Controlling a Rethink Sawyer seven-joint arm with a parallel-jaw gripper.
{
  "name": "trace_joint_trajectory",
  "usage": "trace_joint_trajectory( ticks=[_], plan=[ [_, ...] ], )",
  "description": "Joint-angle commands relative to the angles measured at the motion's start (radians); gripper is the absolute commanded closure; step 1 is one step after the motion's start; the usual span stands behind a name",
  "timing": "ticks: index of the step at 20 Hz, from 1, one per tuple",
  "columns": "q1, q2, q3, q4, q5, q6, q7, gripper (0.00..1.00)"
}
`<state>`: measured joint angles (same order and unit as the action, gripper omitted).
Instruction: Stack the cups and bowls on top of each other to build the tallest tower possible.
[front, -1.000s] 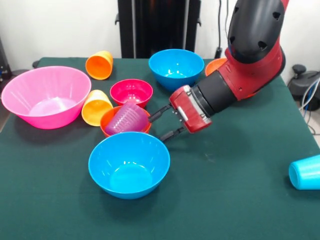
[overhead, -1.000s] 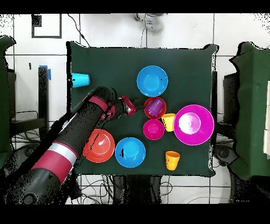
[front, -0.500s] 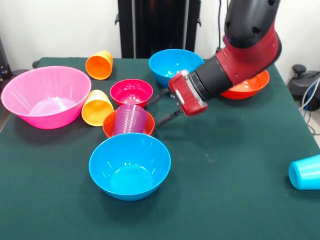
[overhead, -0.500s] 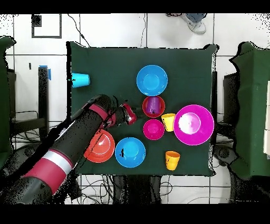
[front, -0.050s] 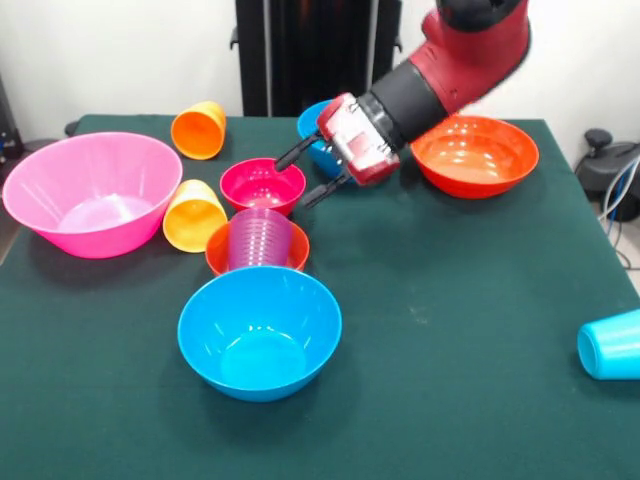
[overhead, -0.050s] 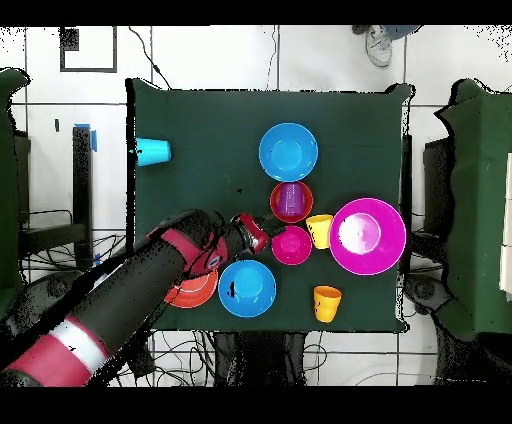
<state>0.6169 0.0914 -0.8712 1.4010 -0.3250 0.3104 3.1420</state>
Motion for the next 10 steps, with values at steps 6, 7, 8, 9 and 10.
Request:
trace_joint_trajectory(
  ticks=[6, 7, 8, 9, 10],
  plan=[
    [0.182, 0.305, -0.051, 0.567, 0.277, -0.997, 0.232, 0.00],
    [0.168, 0.330, -0.025, 0.601, 0.333, -1.097, 0.234, 0.00],
    [0.151, 0.356, 0.001, 0.629, 0.393, -1.196, 0.243, 0.00],
    [0.135, 0.382, 0.027, 0.657, 0.453, -1.296, 0.252, 0.00],
    [0.105, 0.403, 0.057, 0.680, 0.502, -1.415, 0.271, 0.00]
  ],
)
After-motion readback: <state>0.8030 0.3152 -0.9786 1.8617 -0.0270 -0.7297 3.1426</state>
